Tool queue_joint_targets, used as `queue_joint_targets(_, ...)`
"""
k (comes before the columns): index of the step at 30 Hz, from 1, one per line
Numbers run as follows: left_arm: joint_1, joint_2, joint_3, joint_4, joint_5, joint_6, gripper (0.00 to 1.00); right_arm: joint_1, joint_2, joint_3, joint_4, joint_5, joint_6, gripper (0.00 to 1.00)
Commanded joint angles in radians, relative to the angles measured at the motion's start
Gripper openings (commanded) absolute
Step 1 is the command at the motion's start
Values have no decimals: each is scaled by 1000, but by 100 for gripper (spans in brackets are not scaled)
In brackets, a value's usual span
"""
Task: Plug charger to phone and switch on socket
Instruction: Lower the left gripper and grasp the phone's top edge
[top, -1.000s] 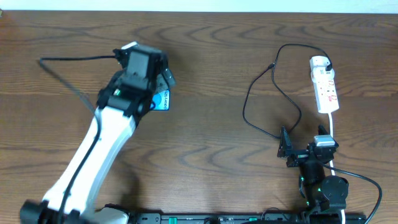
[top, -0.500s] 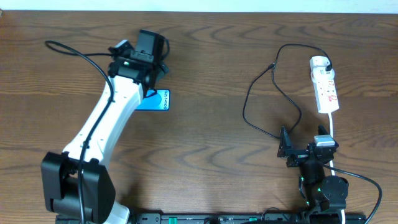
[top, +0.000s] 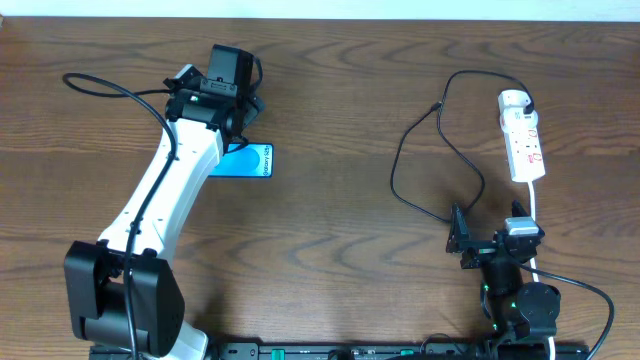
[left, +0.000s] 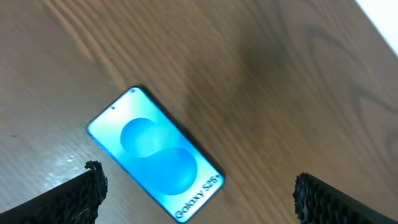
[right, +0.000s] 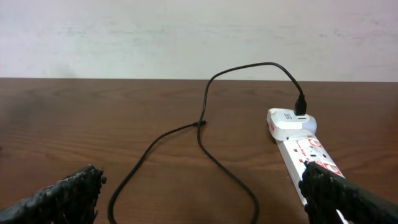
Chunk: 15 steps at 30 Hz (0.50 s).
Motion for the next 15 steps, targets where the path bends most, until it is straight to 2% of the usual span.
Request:
queue_joint_targets(1,0,11,8,29,30,-12,97,5,-2,-2,-4,5,-5,99)
queue_joint_targets(6,7,24,8,64,29,-16,98,5,-2,-2,-4,5,-5,99)
queue_joint_targets(15,67,97,8,45,56,-188,98,5,-2,-2,-4,5,-5,99)
